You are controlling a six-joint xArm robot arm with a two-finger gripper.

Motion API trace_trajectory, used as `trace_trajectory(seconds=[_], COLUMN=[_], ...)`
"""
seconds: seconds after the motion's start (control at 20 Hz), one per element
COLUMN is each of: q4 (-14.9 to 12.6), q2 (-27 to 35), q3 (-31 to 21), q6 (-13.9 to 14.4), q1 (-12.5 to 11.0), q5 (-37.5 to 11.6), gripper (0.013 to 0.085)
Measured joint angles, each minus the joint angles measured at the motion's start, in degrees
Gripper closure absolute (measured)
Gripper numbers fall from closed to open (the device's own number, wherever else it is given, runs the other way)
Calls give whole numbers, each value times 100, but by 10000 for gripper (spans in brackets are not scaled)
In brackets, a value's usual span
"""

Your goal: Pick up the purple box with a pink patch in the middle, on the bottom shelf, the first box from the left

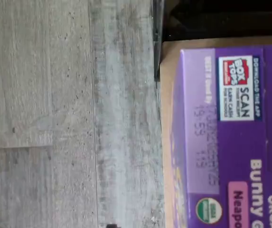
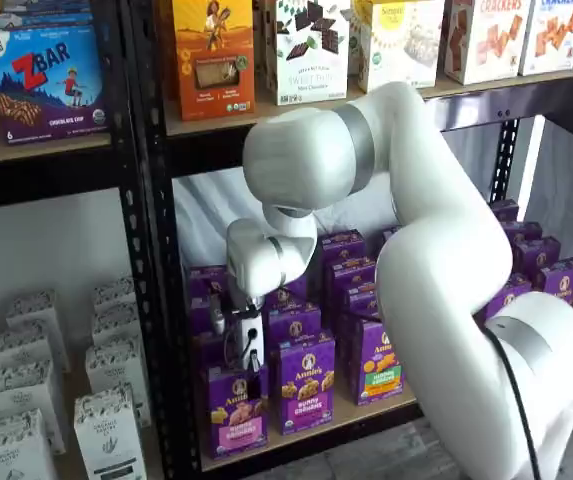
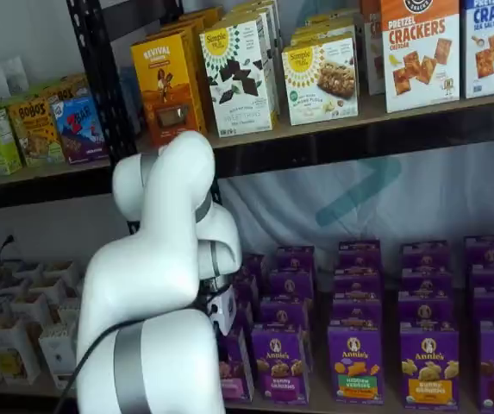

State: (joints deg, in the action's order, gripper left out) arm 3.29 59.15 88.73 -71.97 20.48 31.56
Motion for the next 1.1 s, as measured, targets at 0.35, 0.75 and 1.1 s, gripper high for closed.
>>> trace_trajectory(seconds=[0.35, 0.75, 1.1], q4=[70, 116, 158], q2=[63, 113, 150], q3=[27, 82, 140], q6=[-36, -44, -52], q1=[28, 63, 89], q5=[-134, -161, -128], gripper=[210, 330, 370])
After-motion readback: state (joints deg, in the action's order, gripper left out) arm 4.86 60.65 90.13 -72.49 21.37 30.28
